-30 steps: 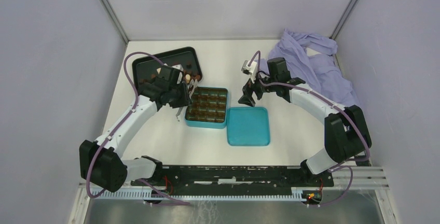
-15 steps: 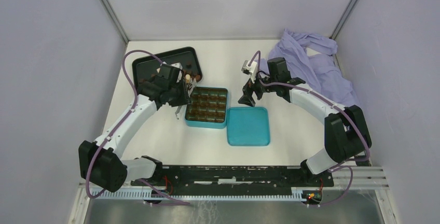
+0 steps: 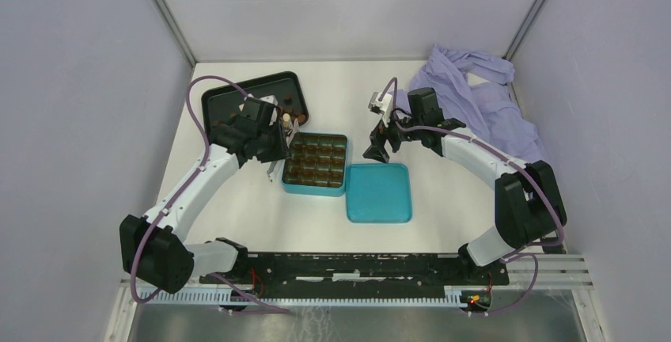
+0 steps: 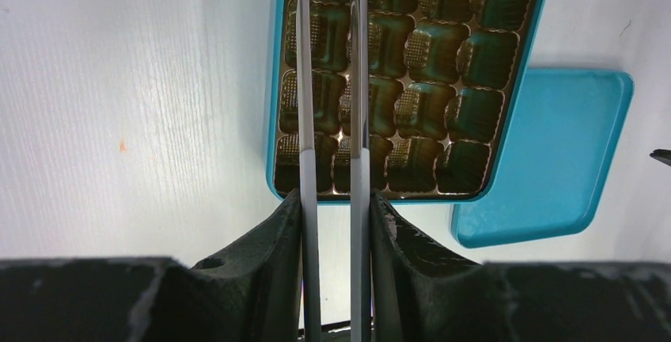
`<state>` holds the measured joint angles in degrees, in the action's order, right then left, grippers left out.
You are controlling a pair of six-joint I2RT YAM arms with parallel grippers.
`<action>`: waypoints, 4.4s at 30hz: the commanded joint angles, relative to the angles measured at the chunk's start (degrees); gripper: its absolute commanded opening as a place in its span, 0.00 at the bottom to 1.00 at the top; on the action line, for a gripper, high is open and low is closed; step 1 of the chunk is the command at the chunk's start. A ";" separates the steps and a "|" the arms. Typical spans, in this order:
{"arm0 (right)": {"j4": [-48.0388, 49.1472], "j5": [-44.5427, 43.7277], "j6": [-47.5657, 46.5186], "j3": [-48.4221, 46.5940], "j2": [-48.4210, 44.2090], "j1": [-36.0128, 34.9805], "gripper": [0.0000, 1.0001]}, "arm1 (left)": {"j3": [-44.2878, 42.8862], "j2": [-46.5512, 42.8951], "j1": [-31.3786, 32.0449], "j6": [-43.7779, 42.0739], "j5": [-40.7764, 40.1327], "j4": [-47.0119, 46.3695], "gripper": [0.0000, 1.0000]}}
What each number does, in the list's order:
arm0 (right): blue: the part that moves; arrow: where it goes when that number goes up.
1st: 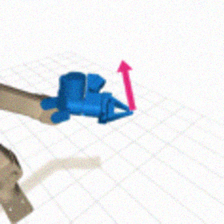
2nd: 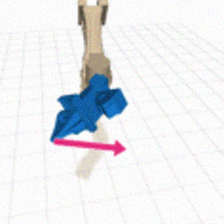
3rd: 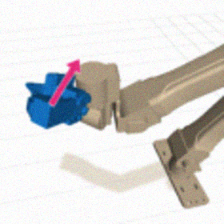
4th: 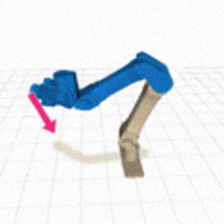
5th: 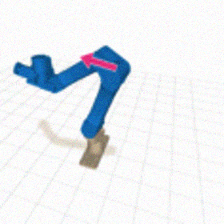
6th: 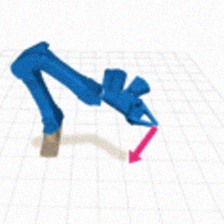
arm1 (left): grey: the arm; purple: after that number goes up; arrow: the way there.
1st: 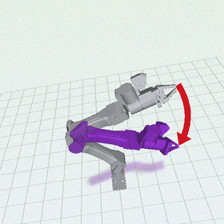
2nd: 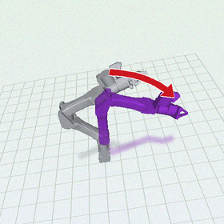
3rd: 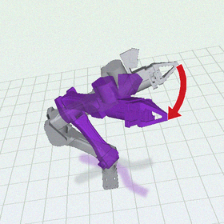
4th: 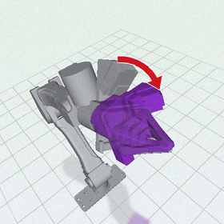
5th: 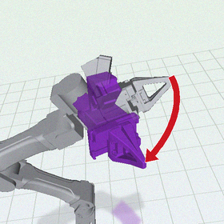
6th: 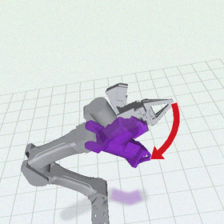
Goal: Pack the chocolate
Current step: Place the fake chocolate in the packing box, then pick up the fake chocolate from the plate.
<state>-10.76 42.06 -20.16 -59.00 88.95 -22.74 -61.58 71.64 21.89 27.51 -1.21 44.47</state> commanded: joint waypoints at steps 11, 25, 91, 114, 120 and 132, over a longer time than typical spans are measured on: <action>2.00 1.53 0.48 0.34 -1.60 0.24 0.91 | -2.44 -1.25 0.27 -1.10 -0.15 -0.70 0.39; 1.11 2.06 0.13 0.03 -2.90 0.76 0.91 | -10.33 2.25 -1.28 -1.34 2.75 -2.76 0.39; -0.58 2.76 -1.19 6.38 -7.64 11.16 0.93 | -30.53 30.57 -12.66 -23.07 -3.10 4.49 0.39; -0.14 3.46 -0.75 6.56 -7.26 11.19 0.92 | -30.43 27.33 -12.61 -15.50 -4.53 4.13 0.39; 0.13 3.72 -0.54 6.78 -7.27 11.13 0.93 | -29.99 27.97 -12.60 -12.26 -5.66 4.22 0.39; 0.60 3.99 -0.32 7.32 -7.65 11.08 0.93 | -31.95 31.68 -12.57 -9.60 -3.05 4.22 0.40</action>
<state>-12.08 44.45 -20.80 -52.56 81.49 -11.84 -90.43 102.19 9.45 15.18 -5.41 49.63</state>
